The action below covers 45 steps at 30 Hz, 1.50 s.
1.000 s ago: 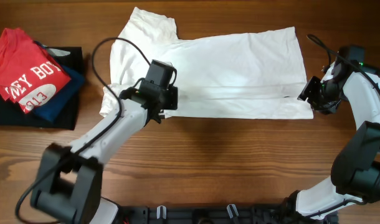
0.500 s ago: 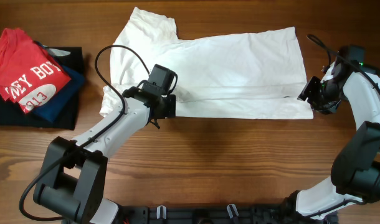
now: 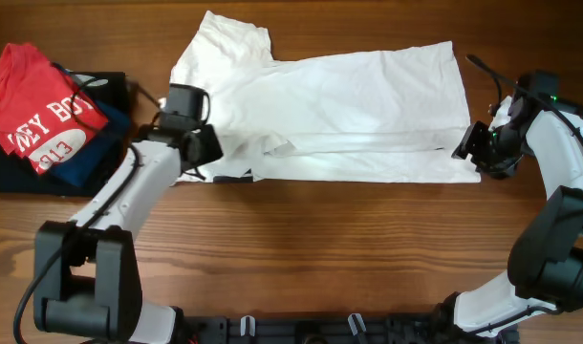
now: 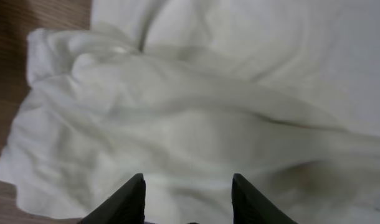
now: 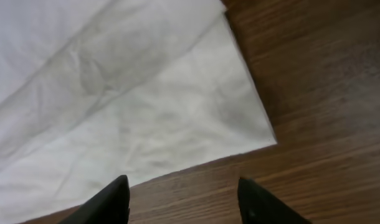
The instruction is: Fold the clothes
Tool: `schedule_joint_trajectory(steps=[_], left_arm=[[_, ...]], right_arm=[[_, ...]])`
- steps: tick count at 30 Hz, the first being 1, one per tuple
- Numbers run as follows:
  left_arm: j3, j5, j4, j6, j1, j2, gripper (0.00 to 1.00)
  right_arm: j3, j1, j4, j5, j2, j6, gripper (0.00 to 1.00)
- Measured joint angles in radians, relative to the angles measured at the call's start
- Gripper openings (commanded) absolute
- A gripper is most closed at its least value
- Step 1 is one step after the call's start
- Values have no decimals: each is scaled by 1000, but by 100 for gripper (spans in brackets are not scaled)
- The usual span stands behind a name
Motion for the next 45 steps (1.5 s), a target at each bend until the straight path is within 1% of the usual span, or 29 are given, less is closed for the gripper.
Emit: schedule_joint_trajectory(steps=[2,4,7,14,19,21,24,27,29,31,32,37,38,39,41,42,44,45], left_arm=[[0,5,-24,-2,25,6,56],[0,10,-36,-1,41,16,60],[0,14,-53,-6,65,25,61],[-12,18,-52,-6,101,29,62],[-32,18,-51,-6,101,81,62],[-33,18,-50,-8,101,95,62],[-33,18,-48,-8,101,99,61],[-33,17,-60,-9,101,99,61],[-33,17,-82,-9,101,99,64],[-34,18,-107,-10,101,99,71],[-33,18,-113,-13,101,99,72],[-33,18,-126,-16,101,99,73],[-33,18,-127,-17,101,99,73],[-34,18,-129,-17,101,99,73],[-33,18,-134,-17,101,99,73],[-33,18,-135,-17,101,99,73],[-33,18,-136,-17,101,99,73],[-33,18,-137,-16,101,99,73]], right_arm=[[-19,0,5,26,0,25,60],[-49,0,18,43,0,40,64],[-91,0,47,69,0,62,70],[-114,0,127,111,2,79,73],[-119,0,151,115,2,81,75],[-129,0,168,115,2,81,75],[-152,0,185,115,3,82,70],[-154,0,198,115,5,84,69],[-154,0,204,115,5,84,69],[-154,0,205,115,5,84,70],[-154,0,207,115,5,84,70],[-189,0,249,115,5,84,69],[-206,0,263,115,5,84,66],[-224,0,274,115,5,84,60],[-248,0,295,119,5,86,33],[-249,0,297,127,5,86,17],[-249,-1,303,125,5,87,4],[-249,-1,306,119,5,87,4]])
